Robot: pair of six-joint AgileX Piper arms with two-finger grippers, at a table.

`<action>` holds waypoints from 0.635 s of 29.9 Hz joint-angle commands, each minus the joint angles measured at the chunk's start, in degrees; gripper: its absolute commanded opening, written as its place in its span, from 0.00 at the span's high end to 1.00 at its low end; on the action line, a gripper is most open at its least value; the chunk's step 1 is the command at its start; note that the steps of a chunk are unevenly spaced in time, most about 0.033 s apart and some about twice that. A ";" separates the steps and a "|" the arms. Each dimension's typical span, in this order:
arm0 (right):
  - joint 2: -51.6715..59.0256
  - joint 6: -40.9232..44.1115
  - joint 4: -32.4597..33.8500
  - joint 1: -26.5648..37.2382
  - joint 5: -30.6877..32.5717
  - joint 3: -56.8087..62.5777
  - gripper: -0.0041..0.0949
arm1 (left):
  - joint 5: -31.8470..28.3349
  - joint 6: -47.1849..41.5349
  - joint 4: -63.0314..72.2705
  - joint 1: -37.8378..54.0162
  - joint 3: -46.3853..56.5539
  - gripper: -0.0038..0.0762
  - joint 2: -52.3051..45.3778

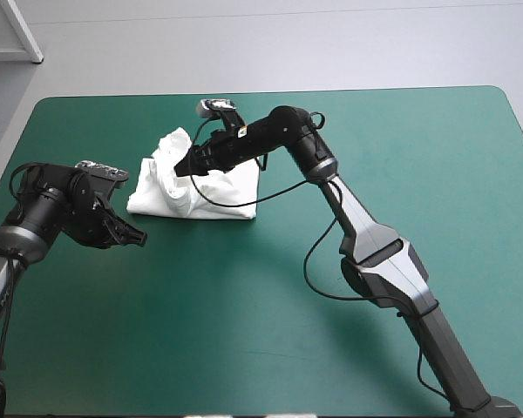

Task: Fold the cloth

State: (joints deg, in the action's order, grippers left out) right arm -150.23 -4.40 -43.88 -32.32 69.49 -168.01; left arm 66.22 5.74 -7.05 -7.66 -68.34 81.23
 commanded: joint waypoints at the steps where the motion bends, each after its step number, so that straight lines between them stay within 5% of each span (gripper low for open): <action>1: 6.81 2.95 3.45 2.84 -1.78 -5.68 0.35 | -0.98 -0.57 -0.45 -0.05 -1.39 0.93 -2.15; 7: 9.16 6.23 9.55 7.81 -1.55 -5.46 0.35 | -1.22 -0.57 0.37 -0.05 -1.39 0.93 -2.15; 19: 10.90 6.79 10.27 11.35 -1.55 3.28 0.41 | -1.47 0.39 2.98 -0.05 -1.39 0.93 -2.20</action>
State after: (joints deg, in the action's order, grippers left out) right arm -144.91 3.43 -32.13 -21.16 70.32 -167.15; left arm 66.05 6.18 -4.62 -7.66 -68.34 81.23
